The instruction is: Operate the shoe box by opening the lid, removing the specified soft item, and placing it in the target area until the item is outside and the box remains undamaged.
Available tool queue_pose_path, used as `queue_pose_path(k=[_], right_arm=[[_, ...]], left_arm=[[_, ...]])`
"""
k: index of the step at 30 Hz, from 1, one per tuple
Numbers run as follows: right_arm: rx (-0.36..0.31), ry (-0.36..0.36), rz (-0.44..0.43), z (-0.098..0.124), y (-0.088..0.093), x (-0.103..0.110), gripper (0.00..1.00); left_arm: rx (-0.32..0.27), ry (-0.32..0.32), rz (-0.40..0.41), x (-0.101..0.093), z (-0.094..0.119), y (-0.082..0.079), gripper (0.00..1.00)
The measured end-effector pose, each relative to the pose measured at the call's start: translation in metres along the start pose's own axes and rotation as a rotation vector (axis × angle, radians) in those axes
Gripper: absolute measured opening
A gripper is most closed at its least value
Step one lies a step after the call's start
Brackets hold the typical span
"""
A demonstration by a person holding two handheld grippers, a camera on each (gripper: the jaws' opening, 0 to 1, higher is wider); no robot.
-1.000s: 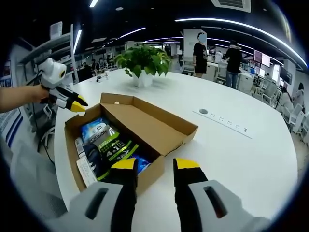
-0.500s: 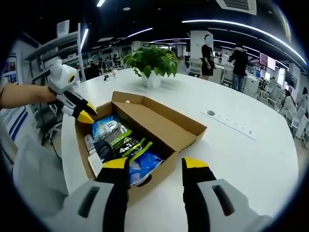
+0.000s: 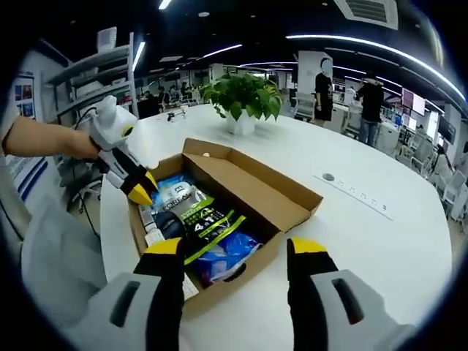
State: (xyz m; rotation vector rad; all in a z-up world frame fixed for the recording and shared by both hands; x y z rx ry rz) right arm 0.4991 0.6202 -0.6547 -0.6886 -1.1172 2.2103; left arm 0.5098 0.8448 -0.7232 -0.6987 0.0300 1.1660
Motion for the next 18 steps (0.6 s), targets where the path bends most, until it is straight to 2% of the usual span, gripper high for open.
queue_pose_path(k=[8,12,18], right_arm=[[-0.005,-0.008,0.016,0.001,0.003,0.006,0.55],[-0.005,-0.016,0.020,0.001,0.004,0.009,0.55],[-0.002,-0.022,0.021,-0.001,0.005,0.011,0.56]], left_arm=[[0.071,0.015,0.098,0.007,-0.009,0.003,0.28],[0.083,0.046,0.180,0.006,-0.013,0.003,0.28],[0.090,0.095,0.256,0.003,-0.019,-0.001,0.27]])
Point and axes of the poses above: the point that each gripper's makers call its tool centre point, and the gripper's own axes: z roughly backward along the fingers, x roughly to its left, y roughly out of its underside, the point moved 3 cm from there along z, roughly backward along the fingers, and after that the axes turned 14 degrees about z, right-handed, at the moved point
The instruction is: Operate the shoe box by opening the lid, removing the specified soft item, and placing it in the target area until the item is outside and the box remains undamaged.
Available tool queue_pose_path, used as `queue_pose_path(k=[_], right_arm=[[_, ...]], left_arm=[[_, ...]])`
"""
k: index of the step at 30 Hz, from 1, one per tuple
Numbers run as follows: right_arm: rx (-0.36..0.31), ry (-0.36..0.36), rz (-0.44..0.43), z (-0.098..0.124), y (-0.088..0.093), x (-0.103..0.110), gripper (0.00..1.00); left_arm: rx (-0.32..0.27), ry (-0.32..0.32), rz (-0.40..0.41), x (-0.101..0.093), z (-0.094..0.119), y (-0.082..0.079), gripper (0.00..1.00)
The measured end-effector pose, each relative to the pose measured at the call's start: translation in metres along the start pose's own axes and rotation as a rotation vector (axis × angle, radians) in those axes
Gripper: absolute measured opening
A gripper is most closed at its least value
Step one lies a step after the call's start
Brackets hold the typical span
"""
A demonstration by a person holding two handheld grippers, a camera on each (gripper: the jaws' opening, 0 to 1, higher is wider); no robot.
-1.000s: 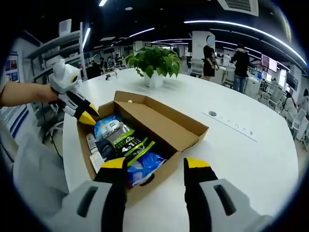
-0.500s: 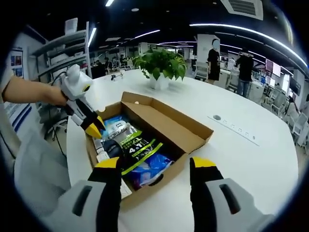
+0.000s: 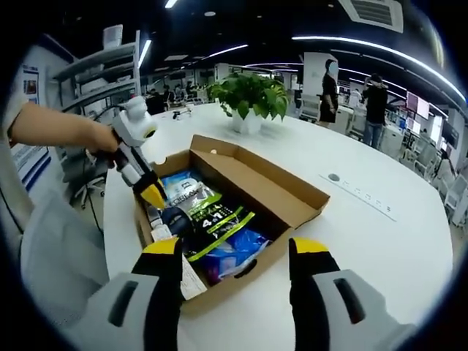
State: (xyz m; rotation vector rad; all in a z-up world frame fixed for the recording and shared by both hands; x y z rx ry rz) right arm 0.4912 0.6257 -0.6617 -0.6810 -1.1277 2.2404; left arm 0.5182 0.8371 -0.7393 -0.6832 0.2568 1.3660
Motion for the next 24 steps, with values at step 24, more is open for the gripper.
queue_pose_path(k=[24], right_arm=[[0.038,-0.052,-0.029,-0.024,0.004,0.003,0.52]], left_arm=[[0.025,0.127,0.155,-0.023,-0.010,0.012,0.04]])
Point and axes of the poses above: the point that each gripper's makers call its tool centre point, and the gripper's own axes: z roughly backward along the fingers, x roughly to its left, y roughly out of its underside, the point moved 3 cm from there along z, roughly backward along the fingers, and after that the axes turned 14 degrees about z, right-handed, at the moved point
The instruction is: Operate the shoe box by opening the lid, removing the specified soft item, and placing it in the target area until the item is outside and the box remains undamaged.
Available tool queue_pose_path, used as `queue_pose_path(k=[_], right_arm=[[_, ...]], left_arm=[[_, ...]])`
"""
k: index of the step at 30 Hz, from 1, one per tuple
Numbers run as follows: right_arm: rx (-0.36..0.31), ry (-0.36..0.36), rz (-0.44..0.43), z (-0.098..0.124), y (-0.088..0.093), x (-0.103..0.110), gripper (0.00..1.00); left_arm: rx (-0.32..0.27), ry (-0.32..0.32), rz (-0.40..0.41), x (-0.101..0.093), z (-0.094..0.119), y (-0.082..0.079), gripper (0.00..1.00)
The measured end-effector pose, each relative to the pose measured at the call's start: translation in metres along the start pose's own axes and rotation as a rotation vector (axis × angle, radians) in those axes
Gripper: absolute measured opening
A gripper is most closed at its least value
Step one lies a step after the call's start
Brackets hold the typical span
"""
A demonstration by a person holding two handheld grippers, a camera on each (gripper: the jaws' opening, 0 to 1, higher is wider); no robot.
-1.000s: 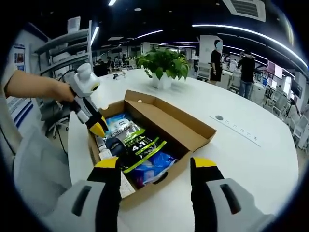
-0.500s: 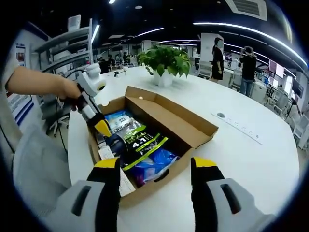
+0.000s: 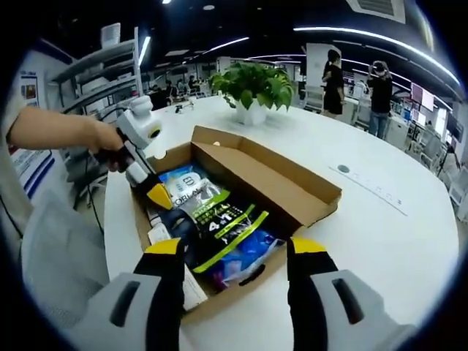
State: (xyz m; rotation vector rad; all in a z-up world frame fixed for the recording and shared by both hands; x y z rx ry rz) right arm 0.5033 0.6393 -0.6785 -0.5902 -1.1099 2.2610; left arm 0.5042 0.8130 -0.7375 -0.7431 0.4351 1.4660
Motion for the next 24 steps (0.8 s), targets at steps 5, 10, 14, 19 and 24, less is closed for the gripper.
queue_pose_path(k=[5,10,14,19,24], right_arm=[[0.009,-0.012,-0.002,-0.005,0.000,0.000,0.52],[0.018,-0.019,-0.011,-0.007,0.002,0.000,0.51],[0.023,-0.022,-0.014,-0.007,0.004,0.000,0.51],[0.019,-0.021,-0.019,-0.005,0.004,-0.001,0.51],[0.013,-0.020,-0.020,-0.004,0.003,-0.001,0.51]], left_arm=[[-0.019,0.060,0.020,-0.008,0.000,-0.002,0.00],[-0.024,0.120,0.032,-0.015,-0.003,-0.003,0.00],[-0.016,0.143,0.030,-0.021,-0.007,-0.002,0.00],[-0.016,0.163,0.029,-0.028,-0.013,-0.005,0.00],[0.002,0.164,0.040,-0.027,-0.015,-0.004,0.00]])
Point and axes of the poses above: the point that each gripper's makers call its tool centre point, and the gripper's own axes: z roughly backward along the fingers, x roughly to its left, y roughly out of its underside, the point moved 3 cm from there along z, roughly backward along the fingers, and after that the axes turned 14 degrees about z, right-handed, at the moved point
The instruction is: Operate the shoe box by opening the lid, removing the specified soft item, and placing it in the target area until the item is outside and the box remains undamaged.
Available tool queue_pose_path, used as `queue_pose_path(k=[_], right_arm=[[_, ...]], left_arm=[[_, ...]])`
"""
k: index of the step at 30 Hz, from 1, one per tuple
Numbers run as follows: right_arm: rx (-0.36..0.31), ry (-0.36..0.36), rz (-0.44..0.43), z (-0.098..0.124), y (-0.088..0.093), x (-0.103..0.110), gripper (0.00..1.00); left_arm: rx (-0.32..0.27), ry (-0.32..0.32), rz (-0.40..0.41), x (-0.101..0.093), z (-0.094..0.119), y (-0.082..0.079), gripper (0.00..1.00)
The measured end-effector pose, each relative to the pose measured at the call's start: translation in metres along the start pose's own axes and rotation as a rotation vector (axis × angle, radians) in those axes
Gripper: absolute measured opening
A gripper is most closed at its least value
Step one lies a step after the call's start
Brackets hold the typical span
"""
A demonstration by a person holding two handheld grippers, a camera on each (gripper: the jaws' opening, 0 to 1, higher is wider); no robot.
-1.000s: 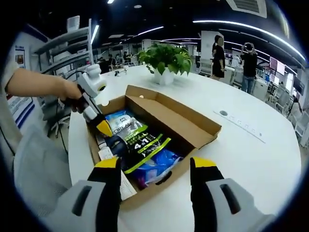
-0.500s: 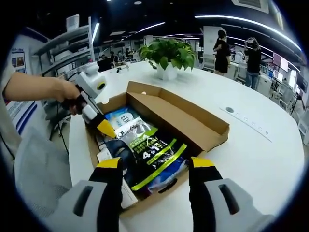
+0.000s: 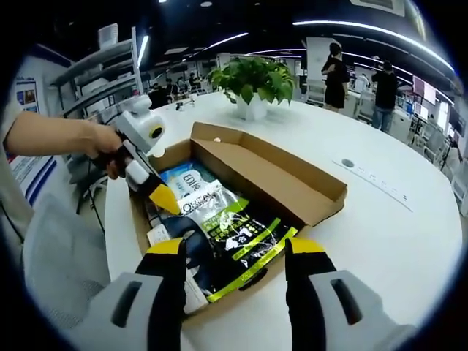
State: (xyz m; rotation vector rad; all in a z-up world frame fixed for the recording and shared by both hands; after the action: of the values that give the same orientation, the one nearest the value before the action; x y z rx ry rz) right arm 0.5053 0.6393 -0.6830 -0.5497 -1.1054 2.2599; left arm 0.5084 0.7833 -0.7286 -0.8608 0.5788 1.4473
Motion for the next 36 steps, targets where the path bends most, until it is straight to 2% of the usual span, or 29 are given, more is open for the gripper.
queue_pose_path(k=[10,15,27,36], right_arm=[[0.000,0.001,-0.006,0.002,0.002,0.000,0.50],[-0.002,-0.005,-0.004,-0.001,0.001,0.001,0.50],[0.010,-0.056,-0.032,-0.021,-0.007,0.013,0.47],[0.033,-0.097,-0.092,-0.037,-0.007,0.020,0.43]], left_arm=[[-0.009,-0.003,0.037,0.001,0.005,-0.002,0.00],[-0.031,-0.033,0.028,0.005,0.015,-0.005,0.00],[-0.097,-0.073,0.020,0.014,0.041,-0.015,0.00],[-0.120,-0.126,-0.015,0.023,0.048,-0.018,0.00]])
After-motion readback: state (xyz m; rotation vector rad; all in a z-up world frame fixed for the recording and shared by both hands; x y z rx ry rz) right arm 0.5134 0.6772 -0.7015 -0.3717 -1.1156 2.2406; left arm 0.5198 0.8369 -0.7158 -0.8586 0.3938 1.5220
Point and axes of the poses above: the point that each gripper's makers call its tool centre point, and the gripper's own axes: z roughly backward along the fingers, x roughly to its left, y roughly out of its underside, the point moved 3 cm from there along z, roughly backward along the fingers, and after that the axes turned 14 degrees about z, right-handed, at the moved point
